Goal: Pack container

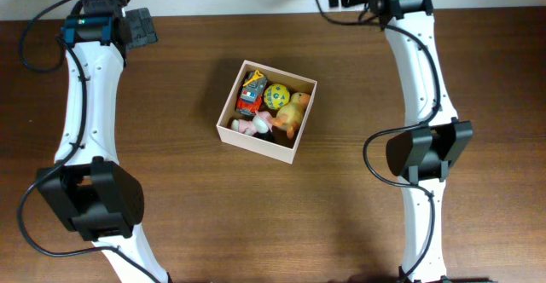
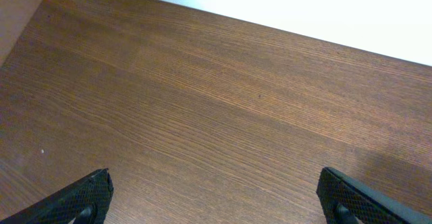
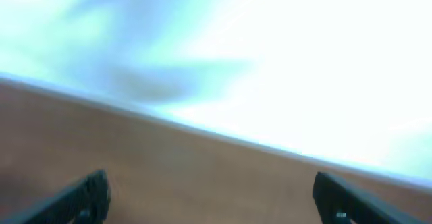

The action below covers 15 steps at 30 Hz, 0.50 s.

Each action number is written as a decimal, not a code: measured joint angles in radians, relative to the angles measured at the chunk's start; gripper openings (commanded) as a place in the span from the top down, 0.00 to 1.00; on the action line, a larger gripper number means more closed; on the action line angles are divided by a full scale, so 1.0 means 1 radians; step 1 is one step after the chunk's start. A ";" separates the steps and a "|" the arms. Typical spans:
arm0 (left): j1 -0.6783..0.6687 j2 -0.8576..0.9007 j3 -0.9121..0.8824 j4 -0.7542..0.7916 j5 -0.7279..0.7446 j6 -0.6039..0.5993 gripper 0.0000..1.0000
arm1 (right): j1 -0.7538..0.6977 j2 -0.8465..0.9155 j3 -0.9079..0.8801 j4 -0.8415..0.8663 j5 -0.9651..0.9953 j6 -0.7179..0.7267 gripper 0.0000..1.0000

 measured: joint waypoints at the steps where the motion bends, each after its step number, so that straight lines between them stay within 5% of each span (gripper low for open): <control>1: 0.000 0.000 0.000 0.000 0.000 0.000 0.01 | -0.004 0.000 0.001 0.040 0.000 0.000 0.01; 15: 0.000 0.000 0.000 0.000 0.000 0.000 0.01 | -0.019 -0.164 0.001 0.092 0.001 -0.086 0.01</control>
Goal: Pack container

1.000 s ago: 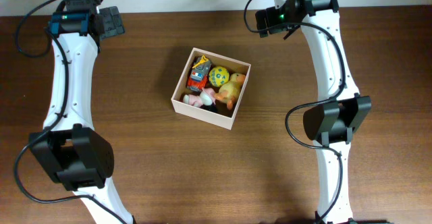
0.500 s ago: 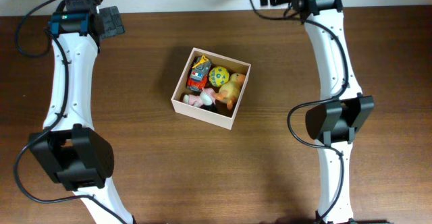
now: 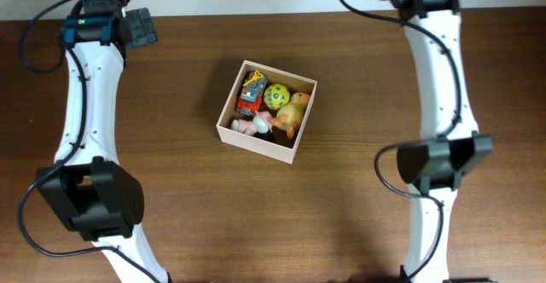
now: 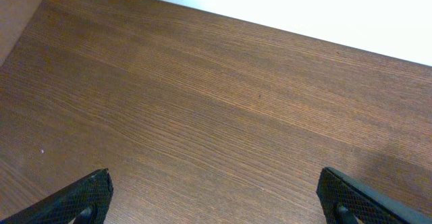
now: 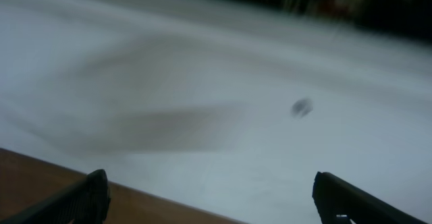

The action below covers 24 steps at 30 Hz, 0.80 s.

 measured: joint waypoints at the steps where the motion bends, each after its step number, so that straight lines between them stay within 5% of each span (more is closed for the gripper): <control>1: 0.000 0.000 0.000 0.000 0.000 0.000 0.01 | 0.000 -0.024 0.000 -0.006 0.002 -0.011 0.01; 18: 0.000 0.000 0.000 0.000 0.000 0.000 0.01 | 0.000 -0.387 0.000 -0.303 0.021 -0.061 0.01; 24: 0.000 0.000 0.000 0.000 0.000 0.000 0.01 | 0.000 -0.607 -0.142 -0.301 0.040 -0.068 0.01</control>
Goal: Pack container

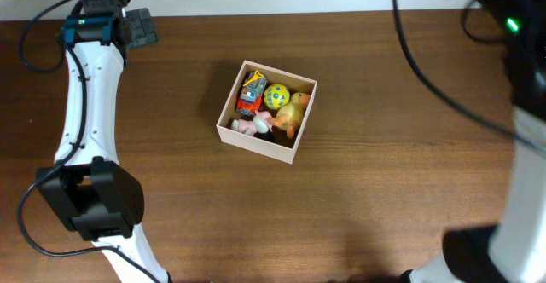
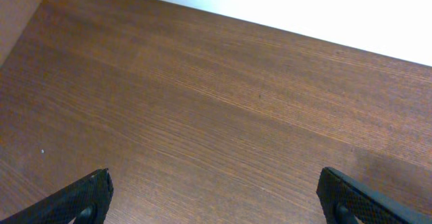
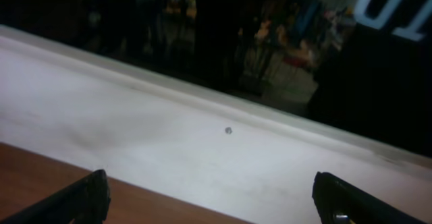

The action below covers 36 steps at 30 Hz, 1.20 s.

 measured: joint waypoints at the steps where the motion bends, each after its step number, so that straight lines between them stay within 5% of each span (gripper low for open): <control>1: 0.000 0.000 0.000 0.000 0.000 0.000 0.01 | 0.000 -0.045 -0.046 0.012 0.002 0.000 0.01; 22: 0.000 0.000 0.000 -0.003 -0.004 0.000 0.01 | -0.059 -1.094 -1.660 0.624 0.034 -0.003 0.01; 30: 0.000 0.000 0.000 -0.003 -0.004 0.000 0.01 | -0.060 -1.417 -2.152 0.884 0.033 -0.004 0.01; 36: 0.000 0.000 0.000 -0.003 -0.004 0.000 0.01 | -0.060 -1.553 -2.349 0.966 0.033 -0.003 0.01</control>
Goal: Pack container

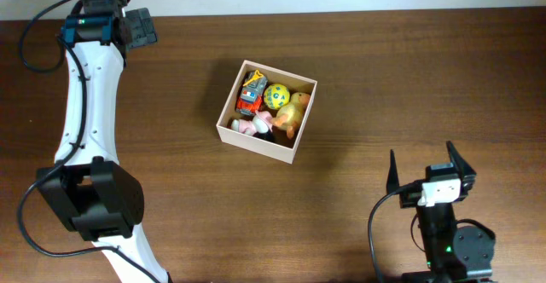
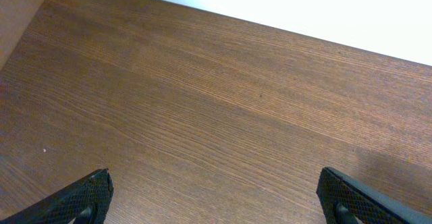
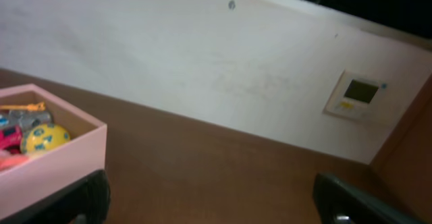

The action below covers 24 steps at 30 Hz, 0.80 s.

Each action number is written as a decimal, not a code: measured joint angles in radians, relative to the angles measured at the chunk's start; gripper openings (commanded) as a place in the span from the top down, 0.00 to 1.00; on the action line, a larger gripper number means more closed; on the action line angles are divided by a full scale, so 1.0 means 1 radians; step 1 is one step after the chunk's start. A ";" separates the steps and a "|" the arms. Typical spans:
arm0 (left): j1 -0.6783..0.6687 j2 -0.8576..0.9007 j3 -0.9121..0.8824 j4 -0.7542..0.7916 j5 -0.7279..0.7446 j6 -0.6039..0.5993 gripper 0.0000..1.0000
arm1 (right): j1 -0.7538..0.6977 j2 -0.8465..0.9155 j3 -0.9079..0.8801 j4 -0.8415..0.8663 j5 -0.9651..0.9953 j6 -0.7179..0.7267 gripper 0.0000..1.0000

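A pale pink box [image 1: 256, 138] stands mid-table and holds several small toys: a red toy car [image 1: 250, 95], a yellow ball with blue spots [image 1: 275, 95], a yellow duck [image 1: 292, 112] and a pink and white toy [image 1: 249, 126]. The box's corner [image 3: 64, 160] and the ball [image 3: 37, 137] also show at the left of the right wrist view. My left gripper [image 2: 214, 196] is open over bare wood at the far left edge, holding nothing. My right gripper [image 1: 424, 170] is open and empty at the near right, folded back over its base.
The dark wooden table [image 1: 384, 78] ends at a white wall behind. A wall panel [image 3: 358, 92] hangs on that wall at the right. The left arm [image 1: 85, 87] stretches along the table's left side.
My right arm was stretched high toward the far right corner; now it is folded at the near right, its camera facing the box. The left gripper and the box have not moved.
My right gripper stood open at the far edge right of the middle, then further right along that edge, then high at the far right corner, and now low at the near right. The left gripper stayed open at the far left. The box's contents stayed the same.
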 measured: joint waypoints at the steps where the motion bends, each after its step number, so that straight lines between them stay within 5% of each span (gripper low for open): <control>1: 0.000 0.000 0.000 0.000 0.000 0.000 0.01 | 0.000 -0.021 -0.024 0.007 0.000 0.000 0.01; 24: 0.000 0.000 0.000 0.000 0.000 0.000 0.01 | 0.000 -0.148 -0.211 0.023 -0.008 0.061 0.01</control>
